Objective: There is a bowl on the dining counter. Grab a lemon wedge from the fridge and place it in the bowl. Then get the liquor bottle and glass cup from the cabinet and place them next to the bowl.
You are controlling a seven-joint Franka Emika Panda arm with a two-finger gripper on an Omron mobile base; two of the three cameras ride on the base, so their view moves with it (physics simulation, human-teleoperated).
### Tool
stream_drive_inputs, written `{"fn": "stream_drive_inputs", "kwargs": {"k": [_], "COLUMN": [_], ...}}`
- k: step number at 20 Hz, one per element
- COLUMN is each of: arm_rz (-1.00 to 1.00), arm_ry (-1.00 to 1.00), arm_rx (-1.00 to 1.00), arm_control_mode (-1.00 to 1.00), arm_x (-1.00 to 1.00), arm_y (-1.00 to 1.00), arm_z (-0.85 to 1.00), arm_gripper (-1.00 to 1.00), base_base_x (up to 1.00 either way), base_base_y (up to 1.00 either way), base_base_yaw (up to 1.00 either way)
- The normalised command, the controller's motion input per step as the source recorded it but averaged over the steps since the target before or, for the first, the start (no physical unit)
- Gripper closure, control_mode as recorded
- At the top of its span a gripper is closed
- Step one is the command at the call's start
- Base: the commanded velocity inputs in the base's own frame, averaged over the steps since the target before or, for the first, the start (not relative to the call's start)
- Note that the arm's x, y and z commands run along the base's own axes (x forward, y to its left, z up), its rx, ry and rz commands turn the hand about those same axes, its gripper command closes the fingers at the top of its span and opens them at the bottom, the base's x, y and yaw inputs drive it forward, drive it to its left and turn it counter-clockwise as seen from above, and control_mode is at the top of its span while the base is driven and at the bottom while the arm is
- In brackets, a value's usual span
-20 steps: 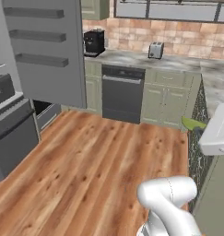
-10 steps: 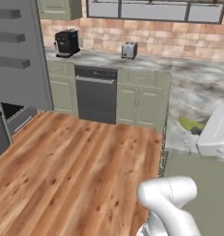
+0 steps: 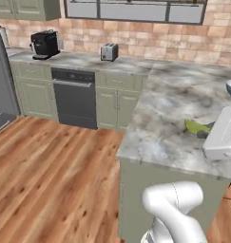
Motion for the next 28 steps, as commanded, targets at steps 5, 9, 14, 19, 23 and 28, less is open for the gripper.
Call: {"fn": "stream_drive_inputs", "kwargs": {"k": [5, 9, 14, 19, 23, 28], "arm_rz": [0.00, 0.00, 0.00, 0.00, 0.00, 0.00], "arm_ry": [0.00, 0.00, 0.00, 0.00, 0.00, 0.00], "arm_rx": [0.00, 0.00, 0.00, 0.00, 0.00, 0.00], "arm_control_mode": [1.00, 1.00, 1.00, 1.00, 1.00, 1.00], "arm_x": [0.00, 0.00, 0.00, 0.00, 0.00, 0.00], "arm_y": [0.00, 0.00, 0.00, 0.00, 0.00, 0.00], "arm_z": [0.00, 0.00, 0.00, 0.00, 0.00, 0.00], "arm_gripper": [1.00, 1.00, 1.00, 1.00, 1.00, 1.00], "base_base_x": [0.00, 0.00, 0.00, 0.00, 0.00, 0.15], "base_base_y": [-1.00, -1.00, -1.00, -1.00, -1.00, -1.00], "base_base_yaw": [0.00, 0.00, 0.00, 0.00, 0.00, 0.00]}}
